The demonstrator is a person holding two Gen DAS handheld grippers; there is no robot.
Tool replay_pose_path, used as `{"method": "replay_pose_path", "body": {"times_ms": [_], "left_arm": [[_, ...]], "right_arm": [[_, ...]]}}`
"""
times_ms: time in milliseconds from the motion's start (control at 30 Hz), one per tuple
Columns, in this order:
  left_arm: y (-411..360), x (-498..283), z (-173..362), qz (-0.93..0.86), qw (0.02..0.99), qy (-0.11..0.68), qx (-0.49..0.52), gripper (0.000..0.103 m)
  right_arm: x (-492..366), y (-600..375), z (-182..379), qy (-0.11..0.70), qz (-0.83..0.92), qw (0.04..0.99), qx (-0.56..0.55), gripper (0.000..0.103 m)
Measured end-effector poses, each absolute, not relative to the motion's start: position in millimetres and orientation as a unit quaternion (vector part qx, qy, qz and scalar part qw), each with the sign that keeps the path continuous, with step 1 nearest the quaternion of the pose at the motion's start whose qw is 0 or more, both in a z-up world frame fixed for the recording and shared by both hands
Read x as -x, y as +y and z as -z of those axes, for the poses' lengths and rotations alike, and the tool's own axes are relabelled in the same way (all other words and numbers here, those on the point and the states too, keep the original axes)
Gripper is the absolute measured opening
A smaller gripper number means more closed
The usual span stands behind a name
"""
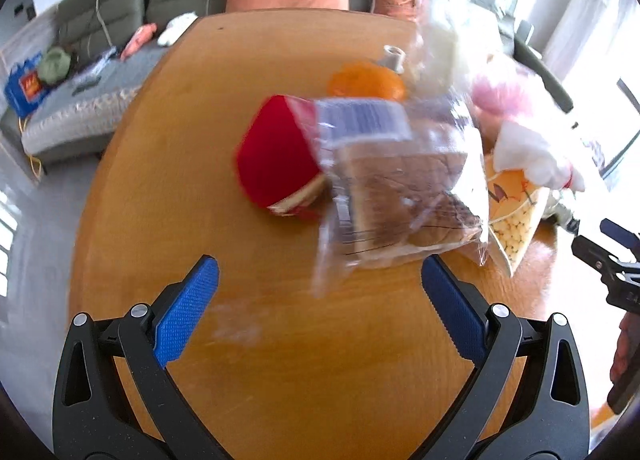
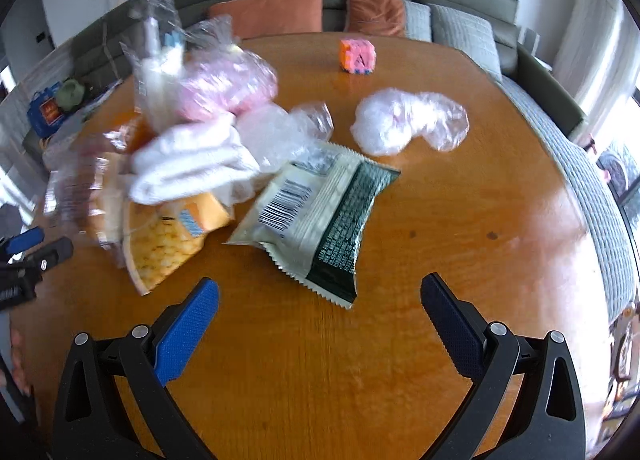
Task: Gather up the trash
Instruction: 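Grasp the bread bag with the left gripper while the right gripper grasps the white towel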
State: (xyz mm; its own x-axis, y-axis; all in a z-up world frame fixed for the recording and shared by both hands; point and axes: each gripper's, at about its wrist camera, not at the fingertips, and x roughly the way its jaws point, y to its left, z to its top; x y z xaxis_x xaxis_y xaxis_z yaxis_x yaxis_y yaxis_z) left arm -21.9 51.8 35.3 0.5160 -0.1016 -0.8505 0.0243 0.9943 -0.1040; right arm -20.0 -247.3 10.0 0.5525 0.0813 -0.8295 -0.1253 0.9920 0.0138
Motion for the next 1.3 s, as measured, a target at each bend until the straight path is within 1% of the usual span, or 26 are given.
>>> {"method": "replay_pose_path", "body": {"times_ms": [100,267,333,367,400,500,567,600,667,700,733,767,800,833,867,1067,1100,1200,1300], "left_arm": [[61.9,22.8,-52.5,0.054,0.868,0.490,0.061,0.098],[46.6,5.4,-70.2,0.074,0.854,0.511,0.066,0.098],[42.2,-0.7,-71.0,0.072,0.851,0.516,0.068,0.098],[38.4,-0.7,-71.8,0.067,0.851,0.516,0.067,0.098],[35.9,-1.7,-72.1,0.064,0.851,0.517,0.066,0.098],[29.3,-4.3,-71.5,0.061,0.847,0.524,0.062,0.098],[26.2,-7.5,-69.4,0.057,0.846,0.527,0.051,0.098],[23.7,-9.0,-67.3,0.056,0.846,0.529,0.047,0.098],[19.4,-11.5,-63.6,0.053,0.843,0.533,0.046,0.098],[17.1,-13.1,-61.2,0.052,0.841,0.536,0.048,0.098],[14.2,-15.3,-59.2,0.052,0.840,0.538,0.050,0.098],[10.4,-17.6,-56.9,0.052,0.838,0.541,0.052,0.098],[6.9,-19.5,-54.9,0.051,0.836,0.544,0.051,0.098],[3.4,-21.7,-53.6,0.050,0.835,0.546,0.050,0.098],[2.0,-25.4,-52.3,0.048,0.834,0.548,0.051,0.098],[-2.1,-39.1,-40.0,0.029,0.823,0.563,0.079,0.097],[-1.8,-39.9,-38.2,0.029,0.822,0.563,0.083,0.089],[4.3,-40.8,-38.2,0.039,0.824,0.554,0.107,0.077],[6.9,-36.7,-40.9,0.049,0.828,0.546,0.116,0.072]], "right_arm": [[16.2,-243.2,-31.6,0.465,-0.084,0.881,0.030,0.101],[-6.6,-216.3,-67.7,0.464,-0.135,0.875,0.026,0.100],[-19.9,-204.7,-68.5,0.477,-0.145,0.867,0.012,0.100],[-27.0,-199.7,-68.5,0.484,-0.147,0.863,0.005,0.096],[-29.5,-193.4,-66.3,0.490,-0.147,0.859,0.003,0.095],[-44.8,-177.3,-56.6,0.503,-0.144,0.852,0.019,0.092],[-46.7,-173.1,-52.2,0.510,-0.142,0.847,0.034,0.081],[-50.3,-170.3,-47.0,0.517,-0.138,0.844,0.047,0.077],[-54.3,-170.9,-38.3,0.532,-0.136,0.834,0.052,0.061],[-55.7,-171.3,-34.9,0.540,-0.138,0.829,0.050,0.056],[-55.2,-172.3,-32.2,0.544,-0.141,0.826,0.049,0.040],[-55.3,-174.0,-31.3,0.547,-0.155,0.822,0.038,0.027],[-54.3,-176.6,-32.9,0.548,-0.162,0.820,0.026,0.025],[-53.0,-178.4,-35.5,0.546,-0.159,0.822,0.025,0.018],[-50.4,-180.5,-39.5,0.543,-0.161,0.824,0.023,0.015],[-38.9,-193.8,-56.8,0.535,-0.182,0.825,-0.007,0.015],[-34.8,-195.9,-60.8,0.531,-0.187,0.827,-0.010,0.015],[-28.1,-198.7,-69.0,0.521,-0.197,0.830,-0.016,0.015],[-19.8,-202.4,-77.8,0.512,-0.207,0.833,-0.026,0.015]]}}
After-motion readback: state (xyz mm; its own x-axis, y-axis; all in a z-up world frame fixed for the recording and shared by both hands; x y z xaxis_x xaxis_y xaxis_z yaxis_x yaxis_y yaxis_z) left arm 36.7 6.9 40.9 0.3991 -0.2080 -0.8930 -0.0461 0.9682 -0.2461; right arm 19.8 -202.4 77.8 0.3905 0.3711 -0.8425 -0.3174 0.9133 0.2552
